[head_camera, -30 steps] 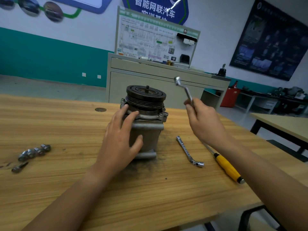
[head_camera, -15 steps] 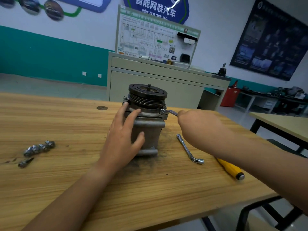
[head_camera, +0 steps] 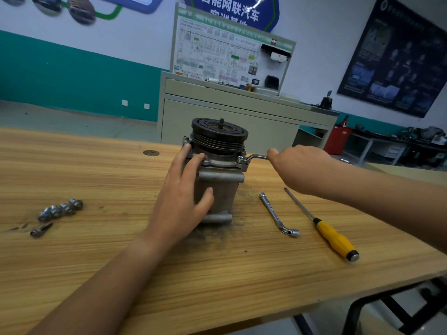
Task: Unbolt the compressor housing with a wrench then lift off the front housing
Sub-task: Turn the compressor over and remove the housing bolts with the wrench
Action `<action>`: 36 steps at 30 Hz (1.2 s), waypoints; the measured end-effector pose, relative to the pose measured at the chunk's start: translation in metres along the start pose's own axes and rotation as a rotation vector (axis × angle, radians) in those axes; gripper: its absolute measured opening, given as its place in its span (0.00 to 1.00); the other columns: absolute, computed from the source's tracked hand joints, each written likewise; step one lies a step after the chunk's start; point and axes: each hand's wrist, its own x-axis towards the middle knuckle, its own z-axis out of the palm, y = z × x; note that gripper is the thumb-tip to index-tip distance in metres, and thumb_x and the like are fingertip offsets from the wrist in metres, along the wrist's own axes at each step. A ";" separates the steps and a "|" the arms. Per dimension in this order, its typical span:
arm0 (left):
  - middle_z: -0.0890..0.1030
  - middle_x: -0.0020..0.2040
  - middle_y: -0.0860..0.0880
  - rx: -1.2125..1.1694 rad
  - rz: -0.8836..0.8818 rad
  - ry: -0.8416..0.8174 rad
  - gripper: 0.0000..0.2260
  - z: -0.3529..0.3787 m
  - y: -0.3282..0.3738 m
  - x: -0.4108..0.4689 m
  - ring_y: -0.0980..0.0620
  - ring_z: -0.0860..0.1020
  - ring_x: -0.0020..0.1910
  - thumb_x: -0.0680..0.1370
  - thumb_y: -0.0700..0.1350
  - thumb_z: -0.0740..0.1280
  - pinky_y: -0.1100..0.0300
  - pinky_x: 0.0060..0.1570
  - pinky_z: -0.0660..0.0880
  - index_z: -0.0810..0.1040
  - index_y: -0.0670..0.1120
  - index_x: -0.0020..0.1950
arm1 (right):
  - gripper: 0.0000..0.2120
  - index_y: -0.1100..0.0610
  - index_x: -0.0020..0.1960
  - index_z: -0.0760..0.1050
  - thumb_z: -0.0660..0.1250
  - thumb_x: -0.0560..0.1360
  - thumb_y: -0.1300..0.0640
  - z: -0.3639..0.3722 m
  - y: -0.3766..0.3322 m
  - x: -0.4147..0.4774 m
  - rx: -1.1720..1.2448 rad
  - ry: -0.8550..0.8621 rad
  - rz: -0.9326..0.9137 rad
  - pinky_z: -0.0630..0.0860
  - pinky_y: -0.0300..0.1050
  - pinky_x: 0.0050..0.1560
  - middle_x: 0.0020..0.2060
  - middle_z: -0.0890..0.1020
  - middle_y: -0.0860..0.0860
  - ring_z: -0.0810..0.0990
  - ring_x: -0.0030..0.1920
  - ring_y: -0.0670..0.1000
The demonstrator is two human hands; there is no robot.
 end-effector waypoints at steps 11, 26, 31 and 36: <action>0.54 0.76 0.50 0.015 -0.006 -0.013 0.27 -0.001 -0.001 0.001 0.54 0.54 0.74 0.75 0.43 0.67 0.58 0.68 0.59 0.63 0.46 0.72 | 0.04 0.58 0.53 0.64 0.52 0.79 0.62 0.002 0.008 0.011 -0.136 0.050 -0.114 0.59 0.39 0.23 0.28 0.68 0.49 0.66 0.26 0.47; 0.51 0.76 0.55 0.032 -0.002 -0.031 0.27 0.001 -0.006 0.004 0.65 0.49 0.69 0.75 0.46 0.66 0.61 0.66 0.56 0.62 0.49 0.73 | 0.10 0.59 0.59 0.68 0.53 0.81 0.59 0.039 0.005 0.056 0.175 0.385 -0.041 0.71 0.45 0.43 0.45 0.78 0.54 0.76 0.42 0.54; 0.52 0.76 0.54 0.045 -0.004 -0.027 0.27 0.001 -0.005 0.004 0.57 0.54 0.73 0.75 0.46 0.66 0.61 0.64 0.58 0.62 0.49 0.73 | 0.13 0.58 0.59 0.67 0.51 0.81 0.53 0.036 0.013 0.003 0.651 0.411 0.083 0.63 0.41 0.25 0.29 0.71 0.48 0.70 0.27 0.47; 0.53 0.76 0.52 0.051 -0.013 -0.030 0.28 0.000 -0.004 0.003 0.54 0.54 0.74 0.75 0.46 0.67 0.60 0.66 0.57 0.62 0.48 0.73 | 0.15 0.51 0.67 0.62 0.51 0.81 0.52 0.027 0.003 -0.021 0.396 0.201 0.029 0.71 0.43 0.34 0.37 0.76 0.50 0.73 0.35 0.49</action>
